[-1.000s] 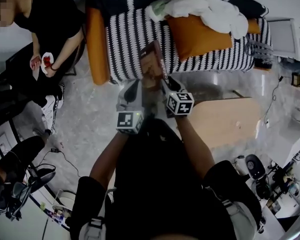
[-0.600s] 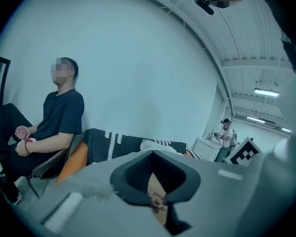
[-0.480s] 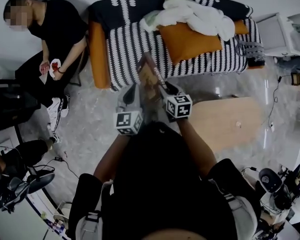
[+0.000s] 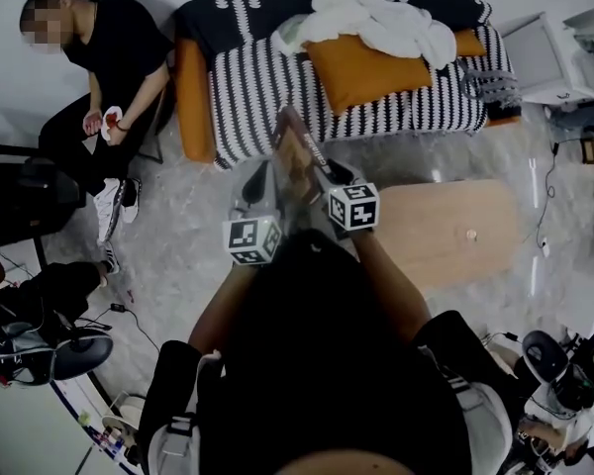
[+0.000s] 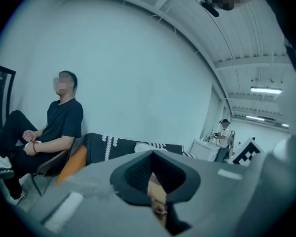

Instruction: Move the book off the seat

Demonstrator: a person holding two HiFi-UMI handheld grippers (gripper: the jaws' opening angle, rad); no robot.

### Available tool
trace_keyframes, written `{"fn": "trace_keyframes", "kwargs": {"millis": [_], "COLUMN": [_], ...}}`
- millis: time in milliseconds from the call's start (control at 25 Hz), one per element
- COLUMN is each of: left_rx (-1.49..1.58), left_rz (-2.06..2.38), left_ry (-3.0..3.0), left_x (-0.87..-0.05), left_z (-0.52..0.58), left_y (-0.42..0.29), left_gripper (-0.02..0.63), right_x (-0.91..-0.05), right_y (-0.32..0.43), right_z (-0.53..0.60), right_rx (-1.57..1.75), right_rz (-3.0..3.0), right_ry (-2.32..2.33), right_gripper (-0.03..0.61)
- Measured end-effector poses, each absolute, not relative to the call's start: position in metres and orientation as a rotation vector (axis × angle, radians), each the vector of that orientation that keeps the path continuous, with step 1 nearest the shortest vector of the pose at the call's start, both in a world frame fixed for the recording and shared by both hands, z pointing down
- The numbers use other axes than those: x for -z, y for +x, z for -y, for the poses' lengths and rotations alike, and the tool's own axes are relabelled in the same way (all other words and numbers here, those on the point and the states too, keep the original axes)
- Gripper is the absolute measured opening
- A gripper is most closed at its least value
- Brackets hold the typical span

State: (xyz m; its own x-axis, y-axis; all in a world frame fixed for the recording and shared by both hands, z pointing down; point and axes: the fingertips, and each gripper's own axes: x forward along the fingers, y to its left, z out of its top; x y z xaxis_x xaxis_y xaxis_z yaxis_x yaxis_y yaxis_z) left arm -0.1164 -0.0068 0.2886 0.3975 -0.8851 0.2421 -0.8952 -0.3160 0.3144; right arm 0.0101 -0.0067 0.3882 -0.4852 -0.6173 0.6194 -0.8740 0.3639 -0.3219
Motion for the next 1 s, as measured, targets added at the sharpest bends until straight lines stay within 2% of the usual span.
{"fn": "trace_keyframes", "kwargs": {"millis": [440,600,1000], "left_rx": [-0.059,-0.046,-0.078], "left_rz": [1.466,1.450,1.364], "left_ry": [2.360,2.366,2.410], "left_x": [-0.270,-0.278,-0.276], "left_z": [-0.013,-0.035,-0.019], "left_y": [-0.100,-0.108,-0.136], "left_gripper": [0.006,0.006,0.005], "right_x": [-0.403,-0.413,-0.407], "right_y": [0.024,0.022,-0.011], "right_z": [-0.040,-0.068,-0.058], "right_rx": [-0.894,-0.878,-0.903], "right_rz": [2.150,2.125,2.090], "right_ry": [1.272,1.272,1.324], "right_gripper": [0.153,0.153,0.153]}}
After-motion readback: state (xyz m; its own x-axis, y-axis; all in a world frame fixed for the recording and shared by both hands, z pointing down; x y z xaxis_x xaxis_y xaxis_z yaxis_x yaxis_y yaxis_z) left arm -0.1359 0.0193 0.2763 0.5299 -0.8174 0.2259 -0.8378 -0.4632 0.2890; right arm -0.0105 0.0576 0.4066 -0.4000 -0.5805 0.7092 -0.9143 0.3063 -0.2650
